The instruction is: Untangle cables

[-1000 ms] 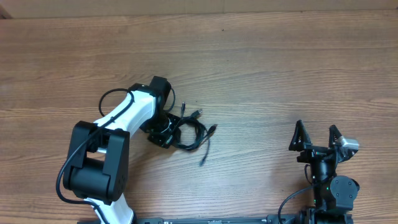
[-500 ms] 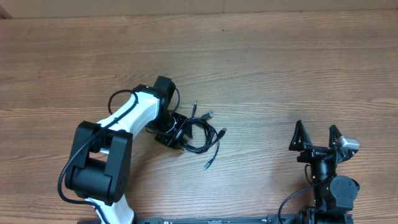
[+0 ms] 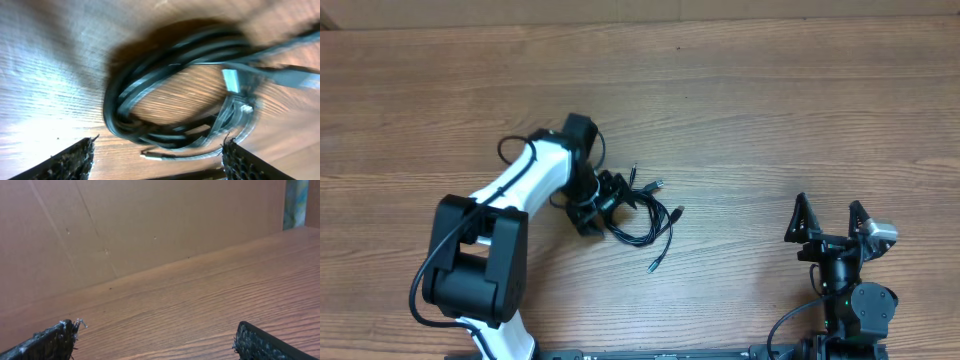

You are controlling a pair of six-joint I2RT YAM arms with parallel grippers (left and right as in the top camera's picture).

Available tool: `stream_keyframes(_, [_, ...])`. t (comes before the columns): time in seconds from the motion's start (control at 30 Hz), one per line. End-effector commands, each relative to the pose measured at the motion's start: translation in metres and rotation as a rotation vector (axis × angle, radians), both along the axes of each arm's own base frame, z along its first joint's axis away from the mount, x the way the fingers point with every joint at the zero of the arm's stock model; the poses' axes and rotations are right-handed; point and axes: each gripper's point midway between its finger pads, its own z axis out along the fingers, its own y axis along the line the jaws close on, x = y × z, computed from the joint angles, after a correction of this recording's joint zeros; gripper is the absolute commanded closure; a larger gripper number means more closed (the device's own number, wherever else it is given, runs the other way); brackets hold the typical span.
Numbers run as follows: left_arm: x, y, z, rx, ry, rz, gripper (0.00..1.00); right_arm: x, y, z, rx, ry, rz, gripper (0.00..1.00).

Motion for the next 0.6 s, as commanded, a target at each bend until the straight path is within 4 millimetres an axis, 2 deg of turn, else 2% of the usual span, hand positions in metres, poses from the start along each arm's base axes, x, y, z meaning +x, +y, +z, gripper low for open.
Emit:
stream_keyframes(0.0, [0.041,0.009,0.031,0.034,-0.204,-0.181,0.2,0.0,0.0,-0.002,-0.001,-0.001,-0.002,0.0])
stream_keyframes(0.13, [0.075,0.024,0.077,0.16,-0.396,-0.405,0.19,0.0,0.0,-0.002,-0.001,-0.001,-0.002,0.0])
stream_keyframes(0.27, [0.104,0.019,0.108,0.207,-0.619,-0.687,0.17,0.0,0.0,-0.002,-0.001,-0.001,-0.002,0.0])
stream_keyframes(0.4, [0.112,0.011,0.108,0.207,-0.714,-0.858,0.19,0.0,0.0,-0.002,-0.001,-0.001,-0.002,0.0])
stream_keyframes(0.43, [0.111,0.01,0.107,0.205,-0.715,-0.877,0.2,0.0,0.0,-0.002,-0.001,-0.001,-0.002,0.0])
stream_keyframes(0.5, [0.106,0.008,0.102,0.196,-0.699,-0.894,0.29,0.0,0.0,-0.002,-0.001,-0.001,-0.002,0.0])
stream_keyframes(0.57, [0.1,0.007,0.097,0.18,-0.681,-0.899,0.3,0.0,0.0,-0.002,-0.001,-0.001,-0.002,0.0])
